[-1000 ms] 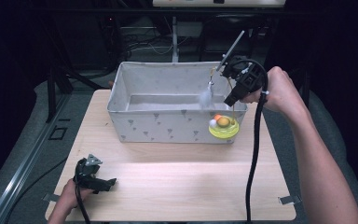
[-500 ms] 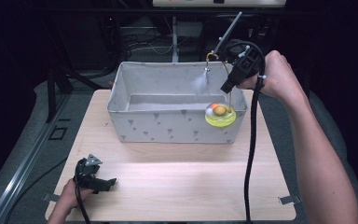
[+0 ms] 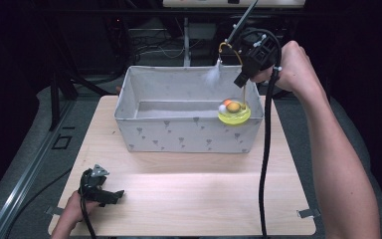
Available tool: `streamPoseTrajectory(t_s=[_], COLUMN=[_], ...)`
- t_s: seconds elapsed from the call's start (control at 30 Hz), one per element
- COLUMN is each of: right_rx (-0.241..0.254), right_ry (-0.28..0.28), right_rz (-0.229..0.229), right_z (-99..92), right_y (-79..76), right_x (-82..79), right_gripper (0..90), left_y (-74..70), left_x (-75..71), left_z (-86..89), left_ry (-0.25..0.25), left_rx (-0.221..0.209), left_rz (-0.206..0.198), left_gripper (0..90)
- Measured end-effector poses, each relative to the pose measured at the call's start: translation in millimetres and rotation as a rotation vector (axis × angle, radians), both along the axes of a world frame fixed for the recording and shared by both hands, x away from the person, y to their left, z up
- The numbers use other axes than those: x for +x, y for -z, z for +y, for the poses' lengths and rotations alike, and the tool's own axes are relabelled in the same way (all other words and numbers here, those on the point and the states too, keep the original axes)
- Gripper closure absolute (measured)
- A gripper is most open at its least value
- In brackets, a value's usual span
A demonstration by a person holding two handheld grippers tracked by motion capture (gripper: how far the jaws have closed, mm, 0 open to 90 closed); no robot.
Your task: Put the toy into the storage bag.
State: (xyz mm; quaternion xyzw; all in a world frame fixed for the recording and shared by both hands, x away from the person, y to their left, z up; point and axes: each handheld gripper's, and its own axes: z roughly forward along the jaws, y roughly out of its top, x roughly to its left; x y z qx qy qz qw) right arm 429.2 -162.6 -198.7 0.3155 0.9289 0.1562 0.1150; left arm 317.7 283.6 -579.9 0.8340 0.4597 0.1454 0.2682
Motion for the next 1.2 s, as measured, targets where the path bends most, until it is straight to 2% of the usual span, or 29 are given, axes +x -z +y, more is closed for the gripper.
streamPoseTrajectory(t_s=[0.3,0.4,0.7,1.03,1.2], right_rx=[0.001,0.018,0.023,0.038,0.035], right_ry=[0.027,0.046,0.094,0.139,0.164], right_rz=[-0.013,-0.016,-0.026,-0.042,-0.046], right_z=[-0.3,-3.2,-8.1,-10.7,-10.4], right_y=[-2.2,-2.7,-0.3,8.6,20.0], right_x=[10.7,17.5,32.1,47.6,58.7], right_gripper=[88.0,88.1,88.0,88.0,88.0], left_y=[0.0,0.1,0.0,0.0,0.0], left_x=[0.0,0.0,0.0,0.0,-0.1], left_z=[0.1,0.0,0.0,-0.1,-0.2], left_ry=[0.001,0.000,0.000,-0.002,-0.002], left_rx=[0.000,-0.001,0.000,-0.001,-0.002], left_rz=[0.000,-0.001,-0.001,0.000,0.000], left_gripper=[0.0,0.0,0.0,0.0,0.0])
